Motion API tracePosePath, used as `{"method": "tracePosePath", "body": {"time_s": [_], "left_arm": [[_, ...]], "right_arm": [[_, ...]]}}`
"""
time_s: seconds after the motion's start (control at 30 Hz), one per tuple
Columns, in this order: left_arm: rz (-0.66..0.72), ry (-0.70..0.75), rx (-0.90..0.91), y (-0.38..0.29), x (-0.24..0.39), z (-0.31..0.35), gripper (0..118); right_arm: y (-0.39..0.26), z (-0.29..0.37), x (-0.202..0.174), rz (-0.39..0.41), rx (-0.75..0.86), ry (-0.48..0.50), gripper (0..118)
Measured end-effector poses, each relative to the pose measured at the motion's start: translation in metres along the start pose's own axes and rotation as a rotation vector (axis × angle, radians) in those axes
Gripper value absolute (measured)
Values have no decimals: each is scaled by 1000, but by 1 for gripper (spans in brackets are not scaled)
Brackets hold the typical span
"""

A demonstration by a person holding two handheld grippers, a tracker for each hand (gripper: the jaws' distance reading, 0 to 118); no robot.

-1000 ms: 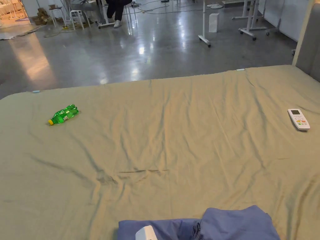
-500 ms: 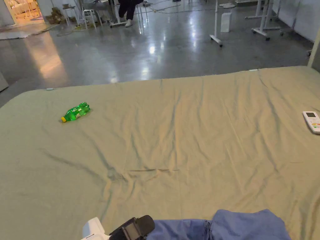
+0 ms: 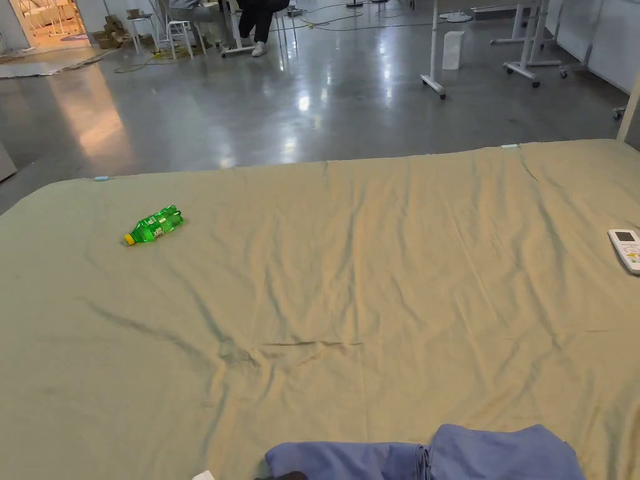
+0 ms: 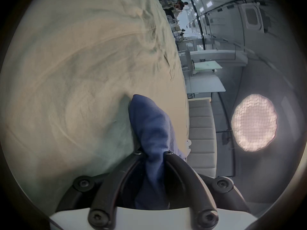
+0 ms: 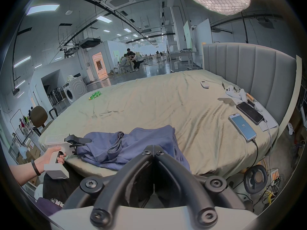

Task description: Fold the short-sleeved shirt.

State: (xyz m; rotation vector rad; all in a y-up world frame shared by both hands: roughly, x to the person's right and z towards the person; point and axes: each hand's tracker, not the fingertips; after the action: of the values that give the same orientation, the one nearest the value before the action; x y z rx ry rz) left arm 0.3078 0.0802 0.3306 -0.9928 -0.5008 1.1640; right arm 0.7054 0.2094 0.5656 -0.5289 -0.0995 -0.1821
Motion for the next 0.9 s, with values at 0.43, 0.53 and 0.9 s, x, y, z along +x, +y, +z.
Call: {"method": "tracePosePath", "body": {"time_s": [0.43,0.53,0.9], "left_arm": [[-299,205,230,73,42,136,13],[-402,156,154,61,58,113,13],[-581,204,-194,-35,80,-92,13]], "right_arm": [[2,-18,-13,19,-13,74,0],[0,-21,-16,11,-17,88,0],[-10,8,3,33,-29,-30,0]]}}
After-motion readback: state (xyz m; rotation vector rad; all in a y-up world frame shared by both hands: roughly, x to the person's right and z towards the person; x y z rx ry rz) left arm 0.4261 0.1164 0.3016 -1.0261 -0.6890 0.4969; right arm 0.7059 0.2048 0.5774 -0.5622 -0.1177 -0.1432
